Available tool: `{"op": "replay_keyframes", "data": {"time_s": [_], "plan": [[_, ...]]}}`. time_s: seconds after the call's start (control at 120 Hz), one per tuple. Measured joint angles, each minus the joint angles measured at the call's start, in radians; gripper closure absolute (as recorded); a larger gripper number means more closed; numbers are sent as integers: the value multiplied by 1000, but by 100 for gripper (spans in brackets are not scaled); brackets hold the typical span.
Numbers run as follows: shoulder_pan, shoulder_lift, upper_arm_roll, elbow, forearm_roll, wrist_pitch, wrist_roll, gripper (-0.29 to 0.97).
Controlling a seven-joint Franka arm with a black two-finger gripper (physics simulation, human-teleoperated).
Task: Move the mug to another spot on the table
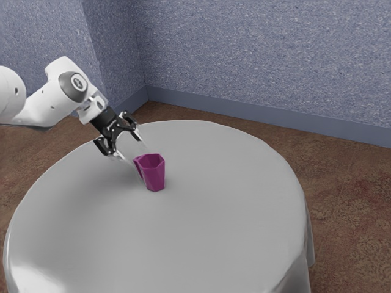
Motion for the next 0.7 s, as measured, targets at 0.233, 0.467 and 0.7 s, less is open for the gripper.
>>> {"op": "replay_keyframes", "data": {"time_s": [0.233,0.467,0.7], "plan": [[-101,-143,-15,-20,322,-66,-193,1],[-198,-238,-30,55,534,-198,-485,0],[-230,-312,-39,71,593,-284,-727,0]]}}
